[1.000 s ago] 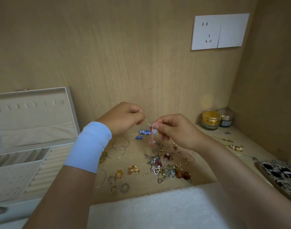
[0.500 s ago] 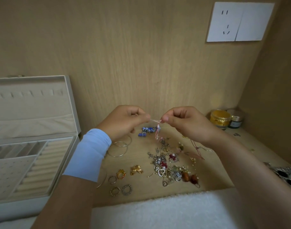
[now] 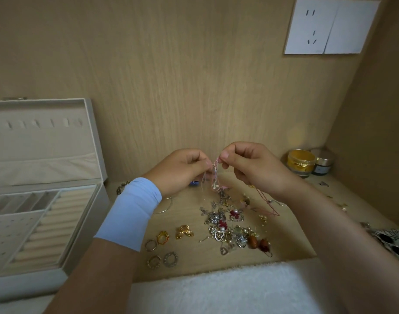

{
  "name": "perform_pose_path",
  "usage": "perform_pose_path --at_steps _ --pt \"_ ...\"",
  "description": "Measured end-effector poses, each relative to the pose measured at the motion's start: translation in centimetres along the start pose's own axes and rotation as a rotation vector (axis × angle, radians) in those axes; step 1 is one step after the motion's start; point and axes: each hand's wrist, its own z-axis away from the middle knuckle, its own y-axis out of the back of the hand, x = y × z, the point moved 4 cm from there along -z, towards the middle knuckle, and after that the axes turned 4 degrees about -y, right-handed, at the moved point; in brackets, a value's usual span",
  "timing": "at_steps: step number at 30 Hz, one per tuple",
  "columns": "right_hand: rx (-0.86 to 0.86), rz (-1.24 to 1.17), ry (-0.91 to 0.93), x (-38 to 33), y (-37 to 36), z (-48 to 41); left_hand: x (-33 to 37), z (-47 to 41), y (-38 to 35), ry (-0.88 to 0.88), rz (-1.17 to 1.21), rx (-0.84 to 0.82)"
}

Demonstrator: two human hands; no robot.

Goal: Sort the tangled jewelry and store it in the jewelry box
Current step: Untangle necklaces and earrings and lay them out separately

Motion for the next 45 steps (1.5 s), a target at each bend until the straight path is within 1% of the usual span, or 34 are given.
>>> perform_pose_path --at_steps 2,8,13,15,19,22,28,31,36,42,45 --pt "0.011 0.041 0.014 0.0 0.2 0.0 0.0 0.1 -0.6 -0.001 0.081 -0.052" --pt "0.045 0.124 0.084 -0.2 0.6 -0.1 -0.2 0.0 -1.2 -0.007 0.153 -0.108" --pt "0.117 0.153 0.102 0.5 0.6 -0.3 0.2 0.0 -1.5 -0.044 0.166 -0.073" --pt "0.142 0.145 0.117 0.7 0.7 -0.4 0.0 0.1 -1.6 -0.024 0.168 -0.068" --pt "0.117 0.191 0.170 0.6 1.2 -0.4 -0.4 0.2 -1.5 0.015 0.172 -0.083" --pt "0.115 0.255 0.251 0.5 1.3 -0.4 -0.4 0.3 -1.4 0.031 0.180 -0.103" --pt "0.101 0.250 0.193 0.6 1.2 -0.3 -0.7 0.4 -1.2 0.059 0.186 -0.146" --pt "0.074 0.228 0.133 0.4 0.9 0.0 -0.6 0.4 -1.0 0.061 0.181 -0.139" --pt "0.075 0.265 0.108 0.5 0.7 -0.3 -0.4 0.5 -1.0 0.081 0.114 -0.127" --pt "0.096 0.349 0.161 0.1 0.6 -0.3 0.0 0.6 -1.0 0.117 0.144 -0.118" --pt "0.063 0.415 0.194 -0.2 0.7 -0.2 0.2 0.4 -0.9 0.134 0.109 -0.108"
